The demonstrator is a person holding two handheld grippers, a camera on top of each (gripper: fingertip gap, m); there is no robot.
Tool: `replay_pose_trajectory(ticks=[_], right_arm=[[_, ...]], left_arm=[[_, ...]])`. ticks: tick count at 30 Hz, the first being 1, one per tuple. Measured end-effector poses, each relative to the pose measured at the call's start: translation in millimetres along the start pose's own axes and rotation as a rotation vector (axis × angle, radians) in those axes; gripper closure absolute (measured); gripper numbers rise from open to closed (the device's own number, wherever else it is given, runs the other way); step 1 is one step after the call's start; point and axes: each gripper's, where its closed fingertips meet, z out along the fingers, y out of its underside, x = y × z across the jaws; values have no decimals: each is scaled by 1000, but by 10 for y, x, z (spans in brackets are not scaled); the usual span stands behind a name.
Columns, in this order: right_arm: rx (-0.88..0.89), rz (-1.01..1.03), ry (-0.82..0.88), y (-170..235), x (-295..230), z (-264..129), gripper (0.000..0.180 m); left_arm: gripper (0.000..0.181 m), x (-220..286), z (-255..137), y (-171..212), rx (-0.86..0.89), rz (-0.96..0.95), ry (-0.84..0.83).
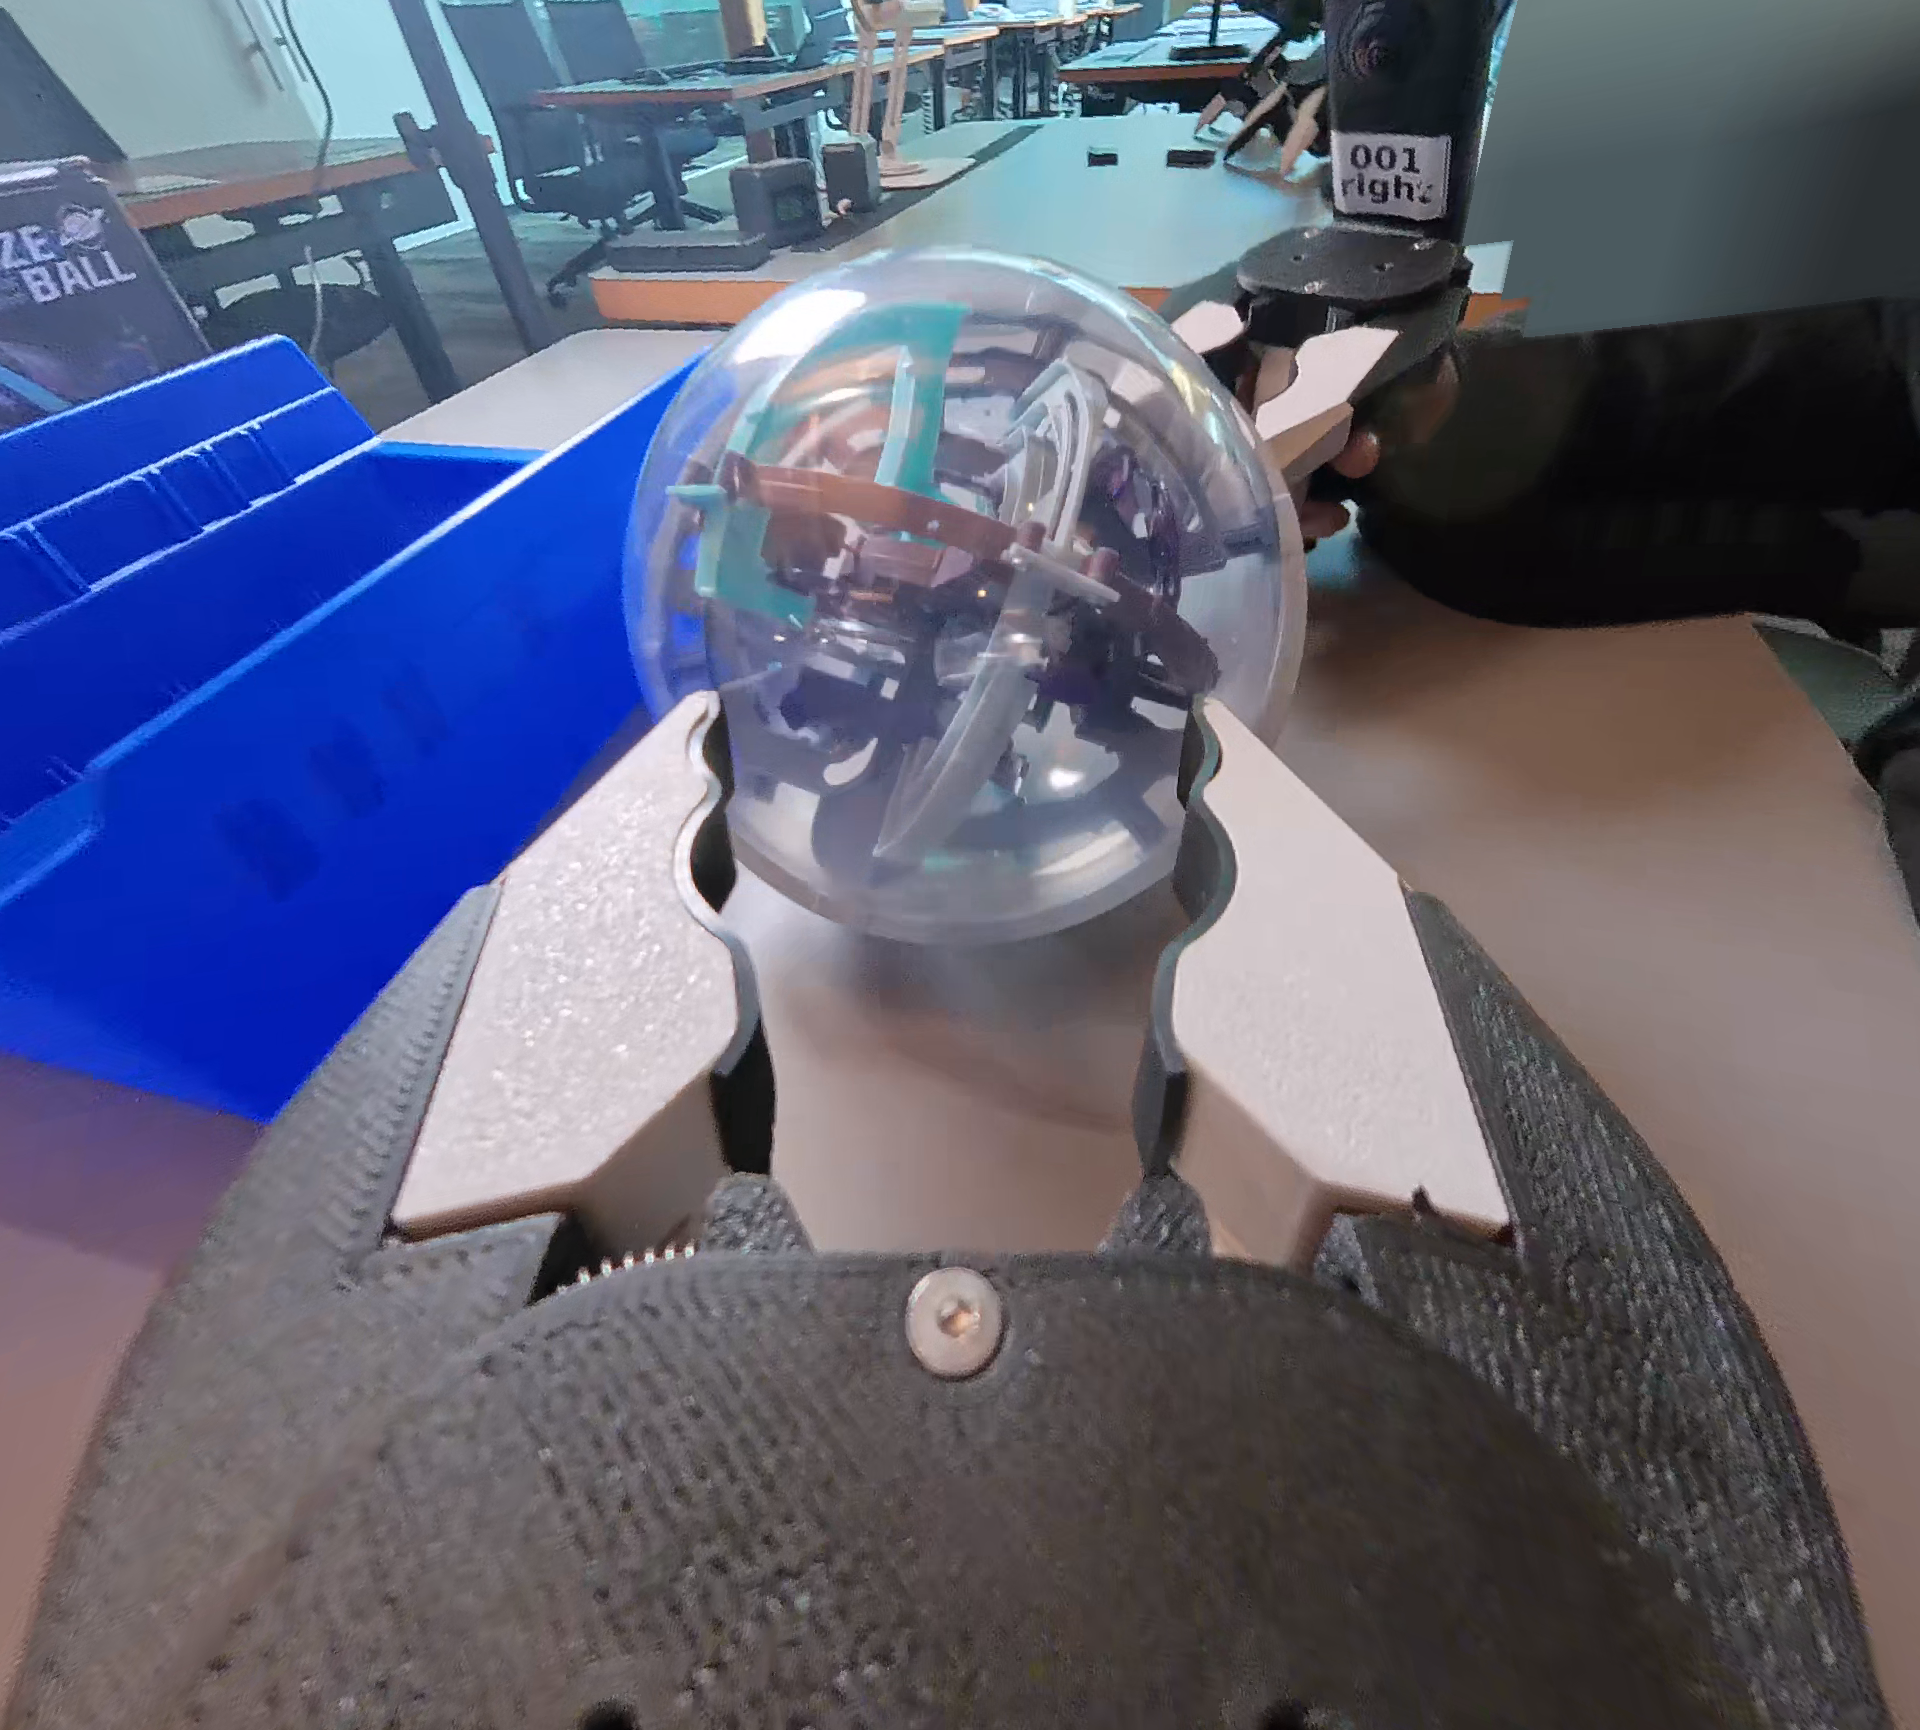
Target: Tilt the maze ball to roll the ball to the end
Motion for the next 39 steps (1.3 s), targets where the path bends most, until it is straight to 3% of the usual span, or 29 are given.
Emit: replay_pose_trajectory(ticks=[6, 12, 19, 24, 28, 39], right_arm=[[-32, 207, 12, 80, 142, -15, 141], [3, 275, 42, 27, 267, -105, 141], [158, 416, -4, -227, 345, -223, 139], [190, 550, 15, -224, 452, -158, 140], [195, 571, 22, -193, 491, -158, 147], [179, 602, 5, -112, 521, -188, 156]], left_arm=[[102, -24, 96, -163, 38, -1, -31], [106, -15, 16, -273, 88, 17, -20], [91, -257, 153, 23, 33, -206, -8], [91, -193, 399, 207, -88, -124, -42], [92, -154, 413, 237, -110, -49, -69], [101, -91, 372, 198, -65, -80, -40]])
